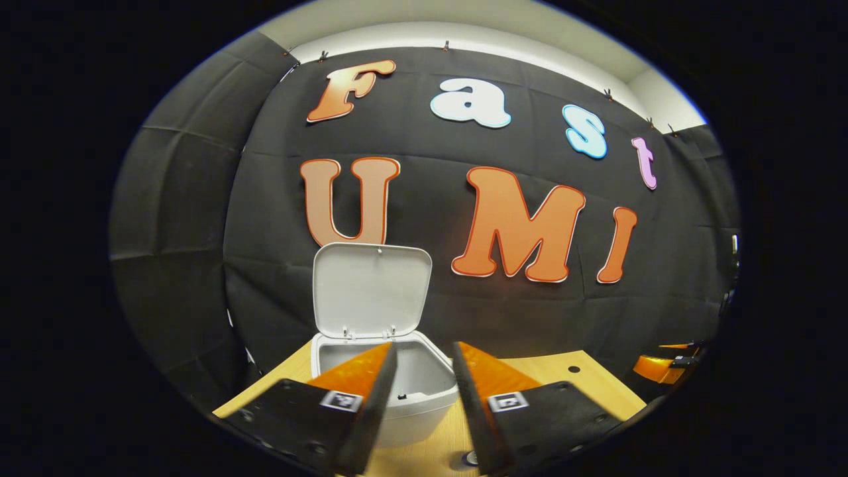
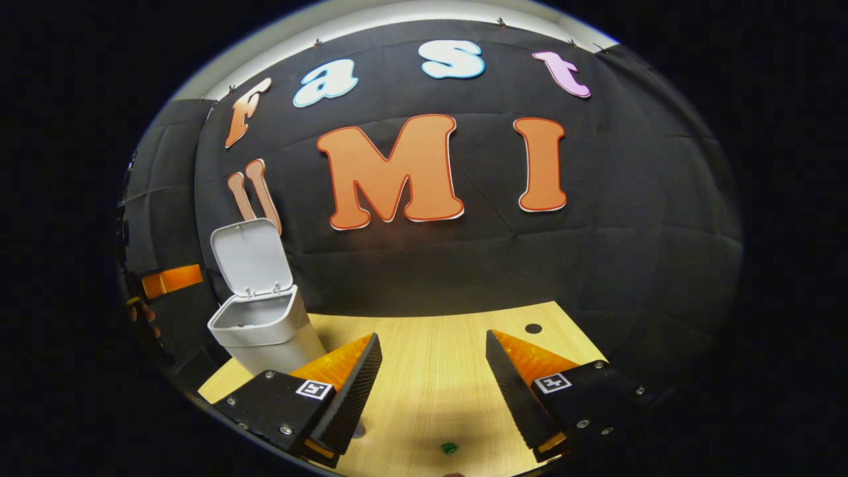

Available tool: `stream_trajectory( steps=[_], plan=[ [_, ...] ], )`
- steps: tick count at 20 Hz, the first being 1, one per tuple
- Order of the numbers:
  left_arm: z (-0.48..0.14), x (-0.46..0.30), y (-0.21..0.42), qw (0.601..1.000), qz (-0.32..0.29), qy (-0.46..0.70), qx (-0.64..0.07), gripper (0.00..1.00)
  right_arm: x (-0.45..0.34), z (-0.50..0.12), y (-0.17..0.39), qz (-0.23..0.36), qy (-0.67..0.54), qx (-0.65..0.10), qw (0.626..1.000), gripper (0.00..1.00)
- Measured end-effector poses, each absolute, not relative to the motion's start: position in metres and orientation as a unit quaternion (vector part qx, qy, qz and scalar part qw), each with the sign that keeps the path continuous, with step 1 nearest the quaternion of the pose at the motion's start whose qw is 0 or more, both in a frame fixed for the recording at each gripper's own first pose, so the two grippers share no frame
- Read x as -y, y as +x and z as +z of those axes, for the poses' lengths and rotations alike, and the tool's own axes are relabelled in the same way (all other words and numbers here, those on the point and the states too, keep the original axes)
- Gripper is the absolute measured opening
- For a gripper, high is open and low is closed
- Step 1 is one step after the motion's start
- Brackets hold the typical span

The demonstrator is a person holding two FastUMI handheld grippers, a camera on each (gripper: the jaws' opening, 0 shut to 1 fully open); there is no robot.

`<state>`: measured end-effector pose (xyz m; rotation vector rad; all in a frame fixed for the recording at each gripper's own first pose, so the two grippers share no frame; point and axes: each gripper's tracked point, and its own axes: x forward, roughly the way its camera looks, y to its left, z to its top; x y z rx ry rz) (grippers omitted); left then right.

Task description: Press the lid of the desktop garbage bin to open it, pick up the crumpled paper on the desktop and throw it into the bin, then pick up the pop can on the desktop and drop it into the bin, and finally close the garbage bin lid.

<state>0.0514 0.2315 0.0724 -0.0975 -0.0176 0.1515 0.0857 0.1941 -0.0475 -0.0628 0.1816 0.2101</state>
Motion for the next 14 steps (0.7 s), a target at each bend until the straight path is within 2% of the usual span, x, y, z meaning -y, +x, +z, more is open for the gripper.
stream_trajectory(
  steps=[2,4,5,10,14],
  plan=[
    [0.073,-0.236,0.051,0.996,0.084,-0.039,0.014,0.82,-0.194,-0.048,0.086,0.105,-0.036,-0.089,0.99,0.94],
    [0.075,-0.237,0.052,0.996,0.087,-0.025,0.02,0.88,-0.193,-0.05,0.087,0.106,-0.041,-0.092,0.989,0.94],
    [0.074,-0.234,0.053,0.996,0.083,-0.021,0.022,0.95,-0.192,-0.053,0.088,0.104,-0.042,-0.094,0.989,0.94],
    [0.066,-0.228,0.058,0.997,0.067,-0.026,0.015,0.94,-0.177,-0.085,0.089,0.09,-0.064,-0.133,0.985,0.94],
    [0.055,-0.229,0.062,0.998,0.062,-0.033,0.005,0.94,-0.165,-0.135,0.088,0.079,-0.086,-0.194,0.974,0.95]
  ],
)
